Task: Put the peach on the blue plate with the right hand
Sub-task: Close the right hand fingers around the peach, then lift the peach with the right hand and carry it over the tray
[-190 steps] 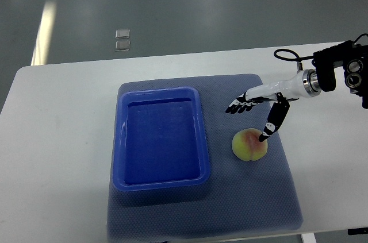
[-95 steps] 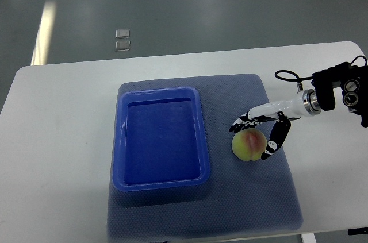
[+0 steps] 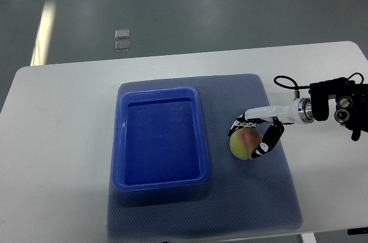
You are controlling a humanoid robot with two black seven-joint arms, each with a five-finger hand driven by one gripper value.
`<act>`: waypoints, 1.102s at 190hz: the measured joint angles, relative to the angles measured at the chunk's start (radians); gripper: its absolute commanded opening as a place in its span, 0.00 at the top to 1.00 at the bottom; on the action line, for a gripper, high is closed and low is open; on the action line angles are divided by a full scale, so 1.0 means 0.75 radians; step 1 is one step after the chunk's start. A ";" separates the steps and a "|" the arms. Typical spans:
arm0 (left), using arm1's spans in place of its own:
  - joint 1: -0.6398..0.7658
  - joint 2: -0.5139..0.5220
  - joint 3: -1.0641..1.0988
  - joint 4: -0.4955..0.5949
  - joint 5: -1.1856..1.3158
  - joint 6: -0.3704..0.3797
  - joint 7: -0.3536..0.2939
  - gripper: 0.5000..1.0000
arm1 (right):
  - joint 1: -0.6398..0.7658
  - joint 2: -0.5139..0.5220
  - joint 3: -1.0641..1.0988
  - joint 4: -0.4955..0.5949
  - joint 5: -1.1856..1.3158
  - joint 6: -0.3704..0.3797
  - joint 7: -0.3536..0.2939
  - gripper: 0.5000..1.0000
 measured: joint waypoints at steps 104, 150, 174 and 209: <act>0.000 0.000 0.002 -0.003 0.000 0.000 0.022 0.00 | 0.445 -0.095 0.119 0.050 0.157 0.204 -0.009 1.00; 0.000 0.000 0.002 -0.004 0.000 0.000 0.023 0.00 | 0.601 -0.037 0.080 0.033 0.183 0.243 -0.016 1.00; 0.000 0.000 0.001 -0.007 0.000 0.000 0.023 0.00 | 0.612 0.125 0.036 -0.020 0.185 0.179 -0.015 1.00; 0.000 0.000 0.000 -0.009 0.000 0.000 0.023 0.00 | 0.609 0.437 -0.055 -0.228 0.179 0.056 -0.015 1.00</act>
